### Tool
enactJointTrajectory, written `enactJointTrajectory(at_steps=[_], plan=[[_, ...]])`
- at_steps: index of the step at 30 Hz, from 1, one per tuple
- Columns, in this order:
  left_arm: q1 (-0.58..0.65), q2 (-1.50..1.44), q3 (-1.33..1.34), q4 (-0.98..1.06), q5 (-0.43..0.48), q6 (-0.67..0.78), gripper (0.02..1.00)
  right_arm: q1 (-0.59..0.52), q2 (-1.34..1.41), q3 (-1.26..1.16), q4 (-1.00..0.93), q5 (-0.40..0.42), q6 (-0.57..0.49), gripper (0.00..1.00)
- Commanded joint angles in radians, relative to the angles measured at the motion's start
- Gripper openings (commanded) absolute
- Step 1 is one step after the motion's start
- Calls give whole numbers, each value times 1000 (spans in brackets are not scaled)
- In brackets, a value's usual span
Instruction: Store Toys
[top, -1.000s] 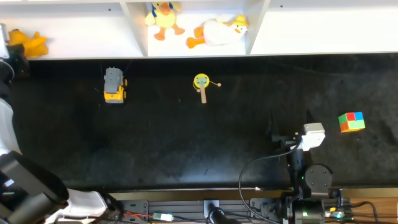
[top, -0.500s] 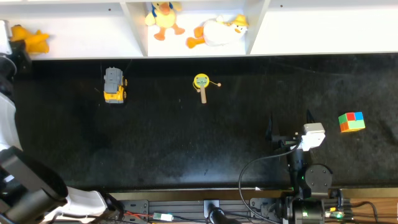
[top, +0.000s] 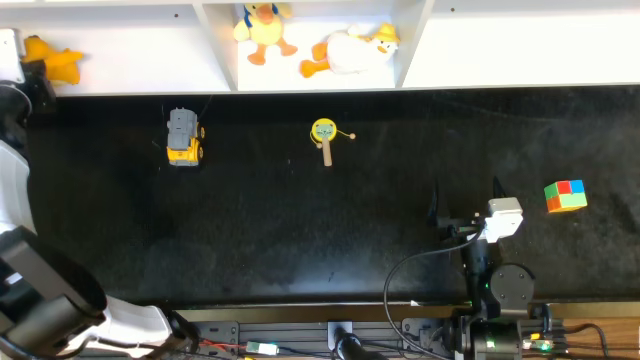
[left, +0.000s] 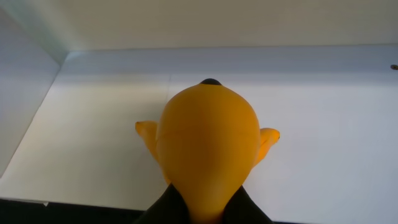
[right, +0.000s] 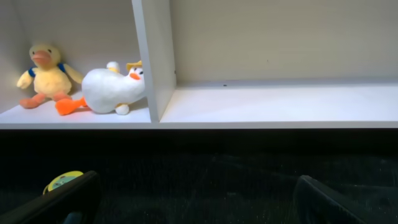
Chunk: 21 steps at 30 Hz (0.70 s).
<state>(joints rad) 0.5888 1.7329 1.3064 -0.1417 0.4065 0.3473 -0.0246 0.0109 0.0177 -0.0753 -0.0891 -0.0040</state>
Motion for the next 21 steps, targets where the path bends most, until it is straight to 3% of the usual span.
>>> enactJointTrajectory(at_steps=[1, 21], plan=[[-7, 45, 18, 3, -8, 15, 112, 5, -7, -13, 4, 4, -3, 993], [-7, 46, 18, 56, -4, 14, 229, 5, -7, -13, 4, 4, -3, 993]])
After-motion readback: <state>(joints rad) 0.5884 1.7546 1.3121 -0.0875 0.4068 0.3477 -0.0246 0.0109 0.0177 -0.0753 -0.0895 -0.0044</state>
